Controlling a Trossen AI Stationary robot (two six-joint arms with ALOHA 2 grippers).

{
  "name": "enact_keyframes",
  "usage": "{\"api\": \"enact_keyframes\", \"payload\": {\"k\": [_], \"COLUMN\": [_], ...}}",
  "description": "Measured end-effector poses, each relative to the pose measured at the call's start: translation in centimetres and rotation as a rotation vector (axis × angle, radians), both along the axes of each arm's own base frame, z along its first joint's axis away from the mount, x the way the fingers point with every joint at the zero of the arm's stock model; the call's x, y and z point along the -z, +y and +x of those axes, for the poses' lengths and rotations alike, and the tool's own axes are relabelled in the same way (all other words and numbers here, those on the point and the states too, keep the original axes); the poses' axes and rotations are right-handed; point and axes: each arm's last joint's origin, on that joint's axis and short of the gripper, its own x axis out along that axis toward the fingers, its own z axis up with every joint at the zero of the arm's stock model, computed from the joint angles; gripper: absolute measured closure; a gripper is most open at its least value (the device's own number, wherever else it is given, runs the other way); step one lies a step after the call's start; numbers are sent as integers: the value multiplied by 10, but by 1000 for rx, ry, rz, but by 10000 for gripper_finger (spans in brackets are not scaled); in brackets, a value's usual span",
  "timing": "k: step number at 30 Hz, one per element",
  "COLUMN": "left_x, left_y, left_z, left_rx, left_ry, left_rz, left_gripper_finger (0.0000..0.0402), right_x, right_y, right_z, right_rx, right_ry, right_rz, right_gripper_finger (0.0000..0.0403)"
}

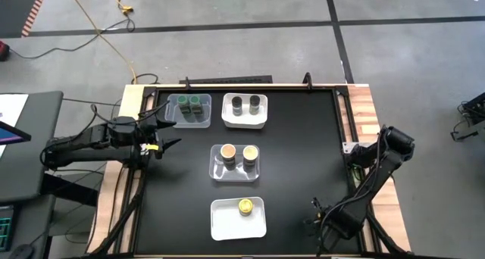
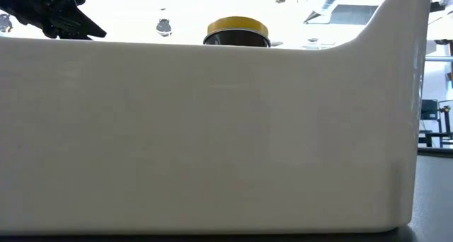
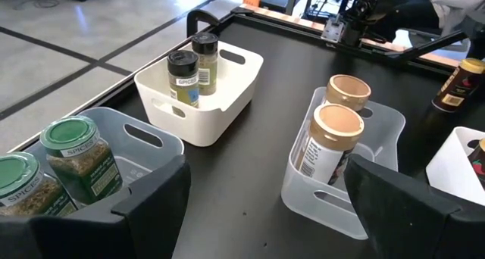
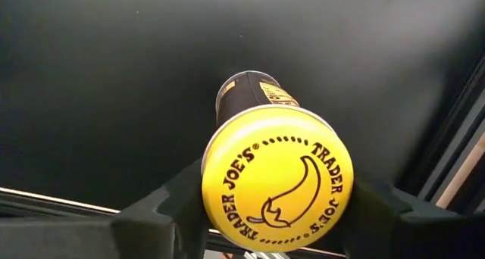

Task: Sort spices by type
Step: Put the yellow seasoning bottle into the bottom white bin

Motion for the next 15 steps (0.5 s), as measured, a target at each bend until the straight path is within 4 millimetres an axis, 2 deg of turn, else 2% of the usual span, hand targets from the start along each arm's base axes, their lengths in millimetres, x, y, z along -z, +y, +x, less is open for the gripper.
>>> {"api": "enact_keyframes", "payload": {"k": [4,7,15], "left_x": [0,0,0], "left_y": [0,0,0], "left_z": [0,0,0], "left_rx": [0,0,0], "left_ry": [0,0,0], "left_rz": [0,0,0], "left_gripper_finger": [68,68,68], "right_x": [-7,-20,-92], "right_y": [-2,-3,-6], "right_z": [7,20,55], "right_rx": [55,87,62], "right_ry": [-16,-128,-507], "right_rz": [7,-9,-27], "right_gripper_finger": [159,159,157]}}
